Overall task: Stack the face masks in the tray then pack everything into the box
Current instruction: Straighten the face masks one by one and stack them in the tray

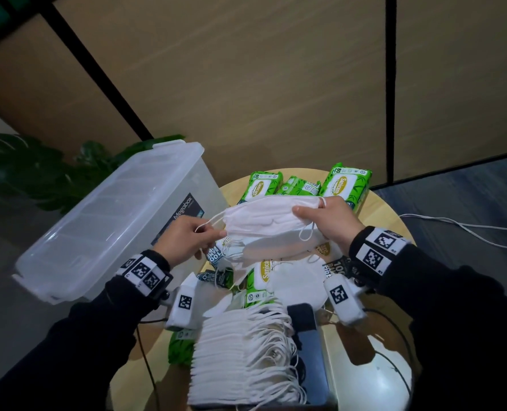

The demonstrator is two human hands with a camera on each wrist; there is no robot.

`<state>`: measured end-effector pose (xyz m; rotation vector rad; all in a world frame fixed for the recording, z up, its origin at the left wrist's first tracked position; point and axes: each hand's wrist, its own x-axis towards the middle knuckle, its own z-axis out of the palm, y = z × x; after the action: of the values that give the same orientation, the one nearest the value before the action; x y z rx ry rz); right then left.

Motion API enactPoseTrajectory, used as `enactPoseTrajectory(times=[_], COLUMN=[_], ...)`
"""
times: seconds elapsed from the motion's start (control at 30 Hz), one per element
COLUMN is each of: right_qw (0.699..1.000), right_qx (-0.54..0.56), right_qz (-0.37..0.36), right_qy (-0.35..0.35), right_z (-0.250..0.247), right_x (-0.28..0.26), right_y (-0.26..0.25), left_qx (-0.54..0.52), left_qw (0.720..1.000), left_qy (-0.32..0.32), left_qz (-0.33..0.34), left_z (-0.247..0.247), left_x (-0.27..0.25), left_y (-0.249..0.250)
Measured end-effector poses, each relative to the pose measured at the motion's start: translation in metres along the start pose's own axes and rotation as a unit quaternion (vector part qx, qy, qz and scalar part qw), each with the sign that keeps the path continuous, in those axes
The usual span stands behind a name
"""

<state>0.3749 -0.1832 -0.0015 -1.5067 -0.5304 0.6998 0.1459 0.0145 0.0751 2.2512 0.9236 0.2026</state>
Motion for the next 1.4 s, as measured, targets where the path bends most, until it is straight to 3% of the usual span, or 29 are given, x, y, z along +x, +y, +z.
enactPoseTrajectory(times=[0.17,0.3,0.47,0.53,0.6,0.63,0.67,0.7,0.73,0.8,0.87,1.1,1.3,1.4], right_qw=[1.000,1.000,1.000,0.999,0.997,0.997,0.997,0.996,0.995,0.992,0.986,0.927,0.965,0.977], right_qx=[0.009,0.008,0.004,0.022,0.022,0.014,0.009,0.005,0.006,0.025,0.080,0.319,0.166,0.084], right_qz=[0.008,0.010,0.028,0.038,0.045,0.048,0.052,0.059,0.067,0.090,0.116,0.162,0.190,0.178], right_qy=[-0.004,-0.016,0.002,0.032,0.050,0.054,0.059,0.065,0.072,0.087,0.094,0.115,0.068,0.078], right_z=[-0.001,-0.001,-0.003,-0.006,-0.013,-0.018,-0.023,-0.028,-0.033,-0.040,-0.044,-0.058,-0.057,-0.056], right_x=[-0.008,-0.012,-0.013,-0.011,-0.007,-0.005,-0.003,-0.001,0.001,0.003,0.005,0.008,0.008,0.009], right_y=[-0.007,-0.012,-0.011,-0.010,-0.007,-0.006,-0.004,-0.003,-0.002,-0.002,-0.003,-0.011,-0.001,0.004], left_qx=[-0.071,-0.195,-0.479,-0.562,-0.661,-0.691,-0.697,-0.676,-0.634,-0.532,-0.476,-0.405,-0.447,-0.441], left_qw=[0.992,0.965,0.855,0.809,0.742,0.718,0.714,0.733,0.768,0.844,0.877,0.907,0.867,0.865], left_qy=[0.096,0.170,0.173,0.126,0.048,0.004,-0.036,-0.068,-0.084,-0.067,-0.055,0.008,0.015,0.000], left_qz=[-0.029,-0.043,-0.098,-0.117,-0.102,-0.078,-0.054,-0.033,-0.013,0.002,-0.012,-0.113,-0.220,-0.241], left_z=[-0.007,-0.002,0.005,0.006,0.001,-0.004,-0.009,-0.015,-0.021,-0.026,-0.026,-0.010,0.016,0.028], left_x=[0.004,0.006,0.014,0.016,0.015,0.014,0.013,0.011,0.009,0.006,0.005,0.019,0.039,0.046], left_y=[-0.011,-0.016,-0.005,-0.001,0.002,0.005,0.009,0.015,0.021,0.026,0.025,-0.008,-0.036,-0.045])
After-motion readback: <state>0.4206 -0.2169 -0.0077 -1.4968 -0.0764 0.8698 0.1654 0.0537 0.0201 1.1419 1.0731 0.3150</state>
